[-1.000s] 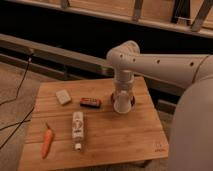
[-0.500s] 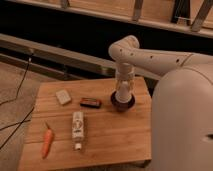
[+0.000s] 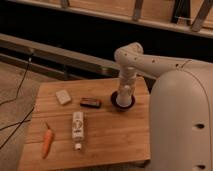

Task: Place the ceramic cup in the ceramic bowl

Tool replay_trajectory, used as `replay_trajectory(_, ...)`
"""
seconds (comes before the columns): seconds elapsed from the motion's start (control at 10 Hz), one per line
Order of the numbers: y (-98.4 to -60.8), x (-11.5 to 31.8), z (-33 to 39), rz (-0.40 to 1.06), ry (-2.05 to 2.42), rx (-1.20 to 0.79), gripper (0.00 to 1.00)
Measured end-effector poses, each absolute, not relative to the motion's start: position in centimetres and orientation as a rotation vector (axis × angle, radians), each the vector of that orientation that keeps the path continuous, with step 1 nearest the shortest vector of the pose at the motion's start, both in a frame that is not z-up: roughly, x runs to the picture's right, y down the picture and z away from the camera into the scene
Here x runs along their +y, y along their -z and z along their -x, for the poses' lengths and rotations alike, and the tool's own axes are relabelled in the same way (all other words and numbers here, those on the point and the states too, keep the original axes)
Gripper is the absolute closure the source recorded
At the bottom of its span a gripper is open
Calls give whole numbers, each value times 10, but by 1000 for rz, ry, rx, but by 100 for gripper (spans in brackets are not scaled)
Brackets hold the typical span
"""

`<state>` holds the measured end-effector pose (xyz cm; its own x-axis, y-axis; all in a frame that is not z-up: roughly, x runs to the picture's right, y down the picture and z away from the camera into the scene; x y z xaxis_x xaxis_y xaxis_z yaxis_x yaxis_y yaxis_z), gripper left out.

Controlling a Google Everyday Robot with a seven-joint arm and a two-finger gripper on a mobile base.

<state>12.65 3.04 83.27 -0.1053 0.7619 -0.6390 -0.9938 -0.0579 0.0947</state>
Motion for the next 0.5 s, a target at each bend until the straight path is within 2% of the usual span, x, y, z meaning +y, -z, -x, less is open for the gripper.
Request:
replay_trajectory(0.1, -834, 32, -124, 509, -1599, 600, 100)
replay_trajectory(0.2, -835, 35, -122, 520, -1607, 593, 95)
replay_trajectory(0.3, -836, 36, -120, 532, -1617, 582, 82)
replay_trajectory(0.4, -836, 37, -120, 536, -1615, 580, 76)
replay_trajectory(0.5, -836, 39, -121, 541, -1613, 579, 64)
